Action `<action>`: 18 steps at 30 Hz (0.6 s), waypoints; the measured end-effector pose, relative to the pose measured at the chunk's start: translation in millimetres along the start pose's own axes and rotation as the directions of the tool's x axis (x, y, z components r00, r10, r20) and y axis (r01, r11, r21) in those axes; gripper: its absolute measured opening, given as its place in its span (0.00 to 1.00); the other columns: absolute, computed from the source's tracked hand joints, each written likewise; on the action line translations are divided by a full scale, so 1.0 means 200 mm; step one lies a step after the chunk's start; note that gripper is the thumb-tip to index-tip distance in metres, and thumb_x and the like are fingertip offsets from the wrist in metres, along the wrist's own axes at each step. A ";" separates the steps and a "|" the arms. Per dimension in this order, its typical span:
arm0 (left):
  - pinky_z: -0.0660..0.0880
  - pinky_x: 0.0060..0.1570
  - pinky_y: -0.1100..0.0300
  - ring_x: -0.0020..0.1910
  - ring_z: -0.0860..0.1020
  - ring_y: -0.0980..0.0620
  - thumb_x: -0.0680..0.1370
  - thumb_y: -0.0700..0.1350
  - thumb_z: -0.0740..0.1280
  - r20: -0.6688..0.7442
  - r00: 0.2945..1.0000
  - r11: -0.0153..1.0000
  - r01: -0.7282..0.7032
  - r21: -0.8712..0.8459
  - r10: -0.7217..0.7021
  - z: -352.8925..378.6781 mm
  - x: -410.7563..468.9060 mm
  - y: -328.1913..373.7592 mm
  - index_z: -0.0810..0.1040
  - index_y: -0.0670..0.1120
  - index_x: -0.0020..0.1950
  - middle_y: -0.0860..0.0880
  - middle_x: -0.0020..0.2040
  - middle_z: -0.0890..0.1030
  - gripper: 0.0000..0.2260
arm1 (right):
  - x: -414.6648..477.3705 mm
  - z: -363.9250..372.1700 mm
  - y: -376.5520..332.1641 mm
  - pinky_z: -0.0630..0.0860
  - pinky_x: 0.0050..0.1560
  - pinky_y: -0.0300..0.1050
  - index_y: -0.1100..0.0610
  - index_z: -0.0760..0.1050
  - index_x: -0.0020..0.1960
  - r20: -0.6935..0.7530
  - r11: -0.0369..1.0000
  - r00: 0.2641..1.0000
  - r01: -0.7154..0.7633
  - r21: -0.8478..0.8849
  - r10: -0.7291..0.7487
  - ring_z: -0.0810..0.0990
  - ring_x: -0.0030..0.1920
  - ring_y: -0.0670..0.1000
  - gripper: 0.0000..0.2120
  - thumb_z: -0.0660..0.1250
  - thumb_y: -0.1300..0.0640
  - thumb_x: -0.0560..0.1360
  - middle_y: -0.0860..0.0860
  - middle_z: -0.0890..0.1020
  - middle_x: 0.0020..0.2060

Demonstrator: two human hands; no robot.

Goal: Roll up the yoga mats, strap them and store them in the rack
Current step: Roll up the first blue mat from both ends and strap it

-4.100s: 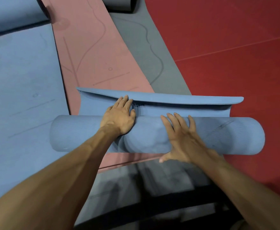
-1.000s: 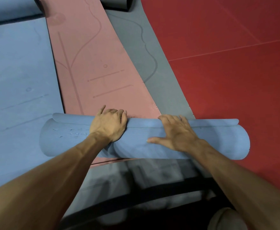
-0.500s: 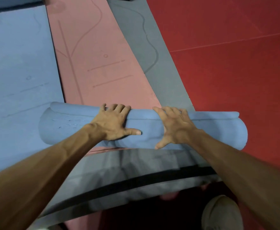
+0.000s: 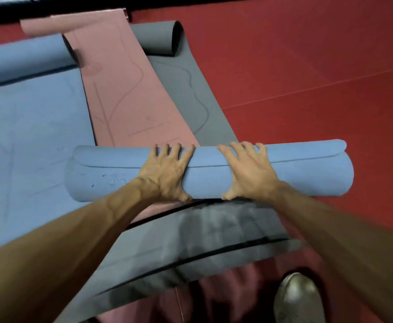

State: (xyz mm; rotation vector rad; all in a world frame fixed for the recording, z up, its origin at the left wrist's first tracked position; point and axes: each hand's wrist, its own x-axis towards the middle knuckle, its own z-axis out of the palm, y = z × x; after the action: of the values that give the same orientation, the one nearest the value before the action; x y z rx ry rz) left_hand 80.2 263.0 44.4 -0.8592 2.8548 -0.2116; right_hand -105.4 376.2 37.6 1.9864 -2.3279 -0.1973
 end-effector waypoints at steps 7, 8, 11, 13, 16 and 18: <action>0.59 0.69 0.37 0.70 0.64 0.39 0.60 0.73 0.68 -0.340 0.938 0.997 -0.048 0.062 0.066 -0.68 0.00 0.11 0.56 0.39 0.75 0.40 0.72 0.64 0.56 | -0.16 -0.77 0.30 0.59 0.66 0.63 0.51 0.55 0.74 -0.182 0.985 0.983 -0.035 -0.170 0.004 0.67 0.65 0.59 0.59 0.74 0.30 0.51 0.53 0.67 0.67; 0.56 0.69 0.35 0.73 0.60 0.40 0.59 0.74 0.67 -0.335 0.941 0.998 -0.038 0.047 0.051 -0.79 0.00 0.16 0.52 0.40 0.77 0.41 0.74 0.60 0.58 | -0.21 -0.86 0.35 0.60 0.65 0.62 0.51 0.56 0.74 -0.204 0.982 0.979 -0.043 -0.184 0.004 0.67 0.64 0.58 0.60 0.74 0.30 0.50 0.53 0.68 0.67; 0.57 0.69 0.37 0.72 0.60 0.42 0.57 0.75 0.68 -0.361 0.931 0.998 -0.063 -0.020 0.051 -1.10 0.00 0.31 0.48 0.44 0.77 0.44 0.74 0.59 0.61 | -0.38 -1.09 0.49 0.61 0.65 0.62 0.51 0.57 0.73 -0.271 0.979 0.962 -0.081 -0.189 0.027 0.68 0.64 0.58 0.60 0.72 0.28 0.49 0.53 0.69 0.66; 0.62 0.66 0.39 0.68 0.65 0.43 0.57 0.73 0.70 -0.398 0.912 0.993 -0.116 -0.019 0.099 -1.26 -0.01 0.43 0.51 0.44 0.76 0.46 0.71 0.64 0.59 | -0.53 -1.17 0.59 0.61 0.65 0.60 0.51 0.58 0.73 -0.312 0.975 0.948 -0.122 -0.187 0.058 0.69 0.64 0.58 0.59 0.71 0.26 0.49 0.52 0.70 0.66; 0.65 0.64 0.40 0.65 0.68 0.44 0.57 0.71 0.70 -0.425 0.889 0.983 -0.181 0.008 0.167 -1.39 -0.04 0.63 0.54 0.45 0.75 0.47 0.69 0.67 0.55 | -0.80 -1.21 0.72 0.62 0.65 0.56 0.53 0.63 0.73 -0.376 0.984 0.924 -0.124 -0.128 0.068 0.70 0.65 0.56 0.56 0.71 0.26 0.53 0.52 0.72 0.67; 0.65 0.62 0.40 0.64 0.69 0.44 0.56 0.70 0.70 -0.416 0.880 0.972 -0.232 0.044 0.229 -1.42 -0.05 0.79 0.56 0.46 0.74 0.47 0.67 0.69 0.54 | -1.02 -1.19 0.82 0.64 0.64 0.55 0.55 0.69 0.70 -0.420 0.992 0.904 -0.112 -0.054 0.079 0.72 0.64 0.55 0.48 0.71 0.29 0.58 0.52 0.74 0.65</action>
State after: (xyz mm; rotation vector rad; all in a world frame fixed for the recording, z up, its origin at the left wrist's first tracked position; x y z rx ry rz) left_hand -49.4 424.3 295.9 -0.5107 3.3245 -0.4006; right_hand -199.2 590.3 302.4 1.6712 -2.0968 0.1327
